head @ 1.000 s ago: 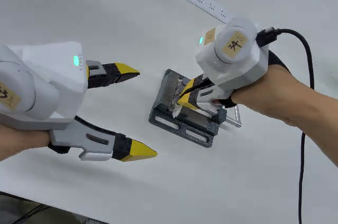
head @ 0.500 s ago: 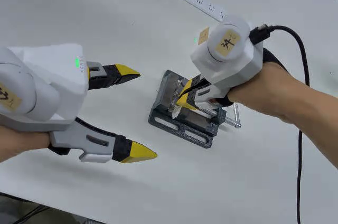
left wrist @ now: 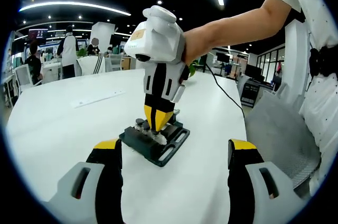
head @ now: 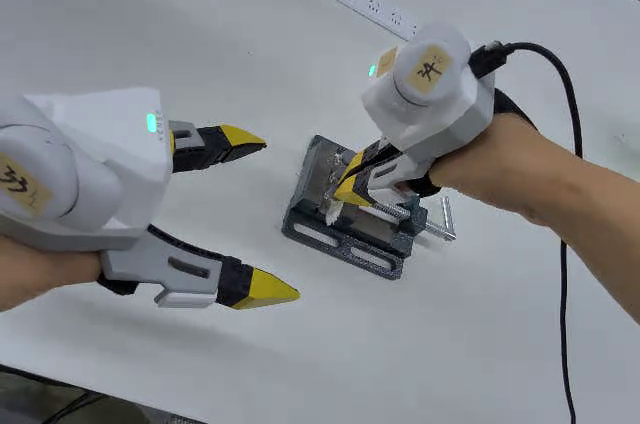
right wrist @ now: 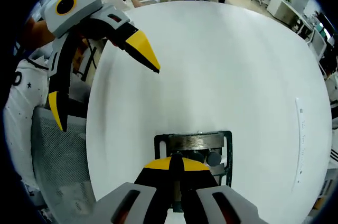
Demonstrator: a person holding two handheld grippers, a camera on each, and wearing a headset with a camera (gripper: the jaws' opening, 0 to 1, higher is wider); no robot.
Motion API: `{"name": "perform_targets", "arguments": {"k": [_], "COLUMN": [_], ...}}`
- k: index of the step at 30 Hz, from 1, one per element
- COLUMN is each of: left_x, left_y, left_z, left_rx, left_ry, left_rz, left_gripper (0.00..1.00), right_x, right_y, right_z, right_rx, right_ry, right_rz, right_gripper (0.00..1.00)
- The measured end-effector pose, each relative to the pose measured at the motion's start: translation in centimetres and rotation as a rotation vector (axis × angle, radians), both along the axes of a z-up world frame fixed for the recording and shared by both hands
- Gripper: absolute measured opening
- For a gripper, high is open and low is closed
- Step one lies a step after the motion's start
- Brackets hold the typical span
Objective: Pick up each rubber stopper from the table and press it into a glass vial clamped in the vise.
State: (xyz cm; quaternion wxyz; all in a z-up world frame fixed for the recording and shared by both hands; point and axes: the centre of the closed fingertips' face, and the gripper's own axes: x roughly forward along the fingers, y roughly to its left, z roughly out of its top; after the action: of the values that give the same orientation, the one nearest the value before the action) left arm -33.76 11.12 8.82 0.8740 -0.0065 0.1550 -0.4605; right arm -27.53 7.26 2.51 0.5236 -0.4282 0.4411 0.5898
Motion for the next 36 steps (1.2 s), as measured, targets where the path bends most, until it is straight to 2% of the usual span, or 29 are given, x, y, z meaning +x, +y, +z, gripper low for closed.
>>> {"name": "perform_targets", "arguments": {"k": [8,17,26,36], "left_x": [-0.40,-0.76,-0.77,-0.23], "left_y": [0.19,0.17,0.07,0.35], "left_z": [0.08,0.15,0.34,0.45], "left_rx": [0.013,0.021,0.014,0.012], "left_ry": [0.001,0.002,0.001,-0.005], "left_rz": [0.003,-0.004,0.002,0.009], "left_gripper": [0.82,0.82,0.81,0.81], "right_x": [0.13,-0.04,-0.11,0.03], "right_y": [-0.09,-0.15,0.05,0.09], "right_z": [0.01,0.13,-0.02,-0.18], "right_rx": [0.019,0.067,0.032,-0.005], "right_ry": [-0.021,-0.051,-0.055,-0.049], "right_rz": [0.004,-0.014,0.013,0.036], "right_gripper": [0.01,0.01,0.01,0.00]}}
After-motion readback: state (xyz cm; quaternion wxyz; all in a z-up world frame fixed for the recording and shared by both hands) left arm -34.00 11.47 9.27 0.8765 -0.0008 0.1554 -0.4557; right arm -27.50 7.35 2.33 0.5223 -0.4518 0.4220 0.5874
